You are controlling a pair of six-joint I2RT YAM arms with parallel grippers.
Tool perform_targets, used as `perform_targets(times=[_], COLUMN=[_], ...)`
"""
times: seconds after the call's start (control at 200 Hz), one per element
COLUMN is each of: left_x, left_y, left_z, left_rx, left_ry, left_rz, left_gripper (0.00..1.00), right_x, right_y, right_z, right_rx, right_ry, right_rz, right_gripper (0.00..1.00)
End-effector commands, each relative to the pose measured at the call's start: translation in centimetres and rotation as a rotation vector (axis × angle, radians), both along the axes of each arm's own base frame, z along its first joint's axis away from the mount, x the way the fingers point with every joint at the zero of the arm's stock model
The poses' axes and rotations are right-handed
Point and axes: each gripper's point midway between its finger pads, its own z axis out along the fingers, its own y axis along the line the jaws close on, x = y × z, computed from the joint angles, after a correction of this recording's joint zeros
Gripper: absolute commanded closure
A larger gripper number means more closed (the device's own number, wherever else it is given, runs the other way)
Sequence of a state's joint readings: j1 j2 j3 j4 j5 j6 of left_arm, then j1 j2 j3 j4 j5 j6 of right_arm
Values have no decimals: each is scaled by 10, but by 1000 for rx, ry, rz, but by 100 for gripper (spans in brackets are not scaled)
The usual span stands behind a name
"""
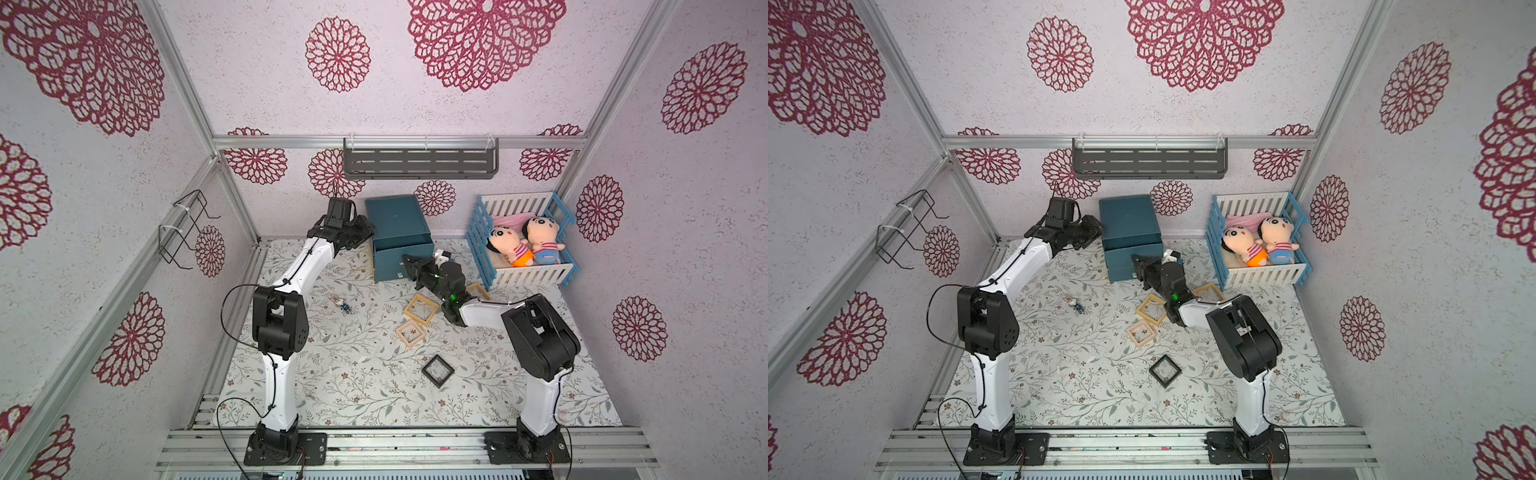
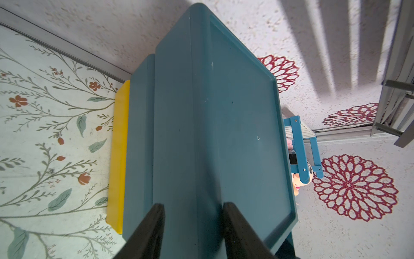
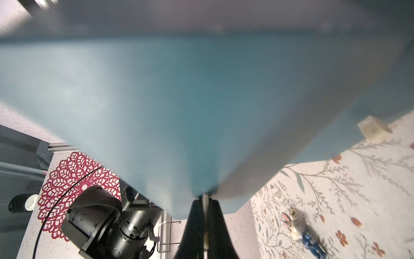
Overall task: Place the brooch boxes into the drawer by color
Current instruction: Open the drawer in the storage box.
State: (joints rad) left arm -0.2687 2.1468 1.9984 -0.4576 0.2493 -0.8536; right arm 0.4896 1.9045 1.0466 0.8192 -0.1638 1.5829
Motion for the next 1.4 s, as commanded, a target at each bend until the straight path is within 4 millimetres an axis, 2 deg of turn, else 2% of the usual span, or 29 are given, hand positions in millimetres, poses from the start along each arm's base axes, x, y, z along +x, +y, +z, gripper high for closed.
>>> perform_targets(times=[0.0,0.39,0.655,0.796,0.906,1.046,1.246,1.391], left_x=[7,7,7,6,5,5,-1,-9], left_y=[0,1,1,3,4,7,12,21], left_z=[-10,-6,-5,3,15,34,55,65], left_rx=[6,5,4,4,7,3,11,37], left_ry=[9,1,-1,-14,-35,-68,-101,-112], left_rz=[7,8,7,13,21,35,57,82], left_gripper=[52,52,52,48,44,41,38,37], right_x=[-14,-57,-66,-66,-67,-75,-89,-98], right_y=[-9,-14,-18,-19,-19,-27,-53,-73], right_z=[31,25,13,14,19,21,31,24], right_rx=[29,23,-4,-65,-147,-239,-397,-553], right_ry=[-41,23,62,74,75,85,64,60], right_rz=[-31,-8,-7,-4,8,3,-48,-69], right_gripper=[100,100,100,65,48,42,39,39])
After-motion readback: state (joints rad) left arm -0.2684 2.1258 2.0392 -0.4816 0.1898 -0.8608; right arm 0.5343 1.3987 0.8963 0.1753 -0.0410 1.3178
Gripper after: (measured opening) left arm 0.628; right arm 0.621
